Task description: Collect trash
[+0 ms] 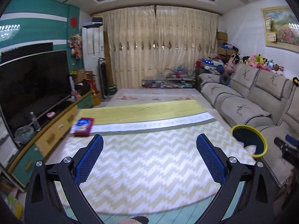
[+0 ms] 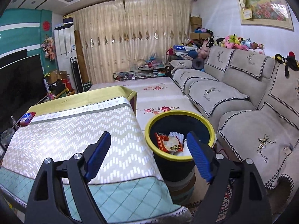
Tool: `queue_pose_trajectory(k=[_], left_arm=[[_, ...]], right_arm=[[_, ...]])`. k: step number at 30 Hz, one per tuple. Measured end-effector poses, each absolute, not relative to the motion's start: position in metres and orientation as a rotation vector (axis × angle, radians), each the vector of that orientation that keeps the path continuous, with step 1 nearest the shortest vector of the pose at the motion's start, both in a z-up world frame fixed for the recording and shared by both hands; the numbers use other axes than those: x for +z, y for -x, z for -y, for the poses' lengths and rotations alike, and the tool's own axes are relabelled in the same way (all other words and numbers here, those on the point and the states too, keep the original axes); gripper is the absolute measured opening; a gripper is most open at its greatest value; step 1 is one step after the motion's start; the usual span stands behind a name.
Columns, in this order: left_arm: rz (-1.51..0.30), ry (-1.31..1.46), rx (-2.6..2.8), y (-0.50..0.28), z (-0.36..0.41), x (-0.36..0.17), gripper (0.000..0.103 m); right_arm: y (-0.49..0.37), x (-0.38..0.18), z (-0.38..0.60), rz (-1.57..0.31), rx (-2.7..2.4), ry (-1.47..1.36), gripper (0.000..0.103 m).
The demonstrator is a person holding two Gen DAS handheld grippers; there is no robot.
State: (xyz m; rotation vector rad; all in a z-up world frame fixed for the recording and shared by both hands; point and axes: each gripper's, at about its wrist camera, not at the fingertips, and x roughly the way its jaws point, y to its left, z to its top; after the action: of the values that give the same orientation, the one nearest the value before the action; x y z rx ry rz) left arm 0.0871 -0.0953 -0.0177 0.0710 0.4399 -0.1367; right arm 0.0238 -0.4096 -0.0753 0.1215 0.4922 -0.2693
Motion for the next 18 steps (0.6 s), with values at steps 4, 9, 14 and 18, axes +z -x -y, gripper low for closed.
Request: queue_pose_trajectory(k=[4, 9, 14, 18], left_arm=[[-0.432, -0.064, -0.120, -0.052, 0.084, -0.023, 0.098], [-0.446, -0.051, -0.142, -0.027, 0.084, -0.030, 0.098], [-0.436, -0.063, -0.148, -0.017, 0.088, -0.031, 0.098], [-0.427, -0.066, -0.129, -0.016, 0.090, -0.026, 0.098]], right_arm=[[-0.005, -0.074, 0.406, -0.480, -0.269, -0.127, 0.081], [0.017, -0.069, 0.408, -0.448, -0.277, -0.154, 0.082], [0.027, -0.065, 0.412, -0.429, -0.275, -0.167, 0.083], [0.026, -0.064, 0.415, -0.429, -0.269, -0.176, 0.084]])
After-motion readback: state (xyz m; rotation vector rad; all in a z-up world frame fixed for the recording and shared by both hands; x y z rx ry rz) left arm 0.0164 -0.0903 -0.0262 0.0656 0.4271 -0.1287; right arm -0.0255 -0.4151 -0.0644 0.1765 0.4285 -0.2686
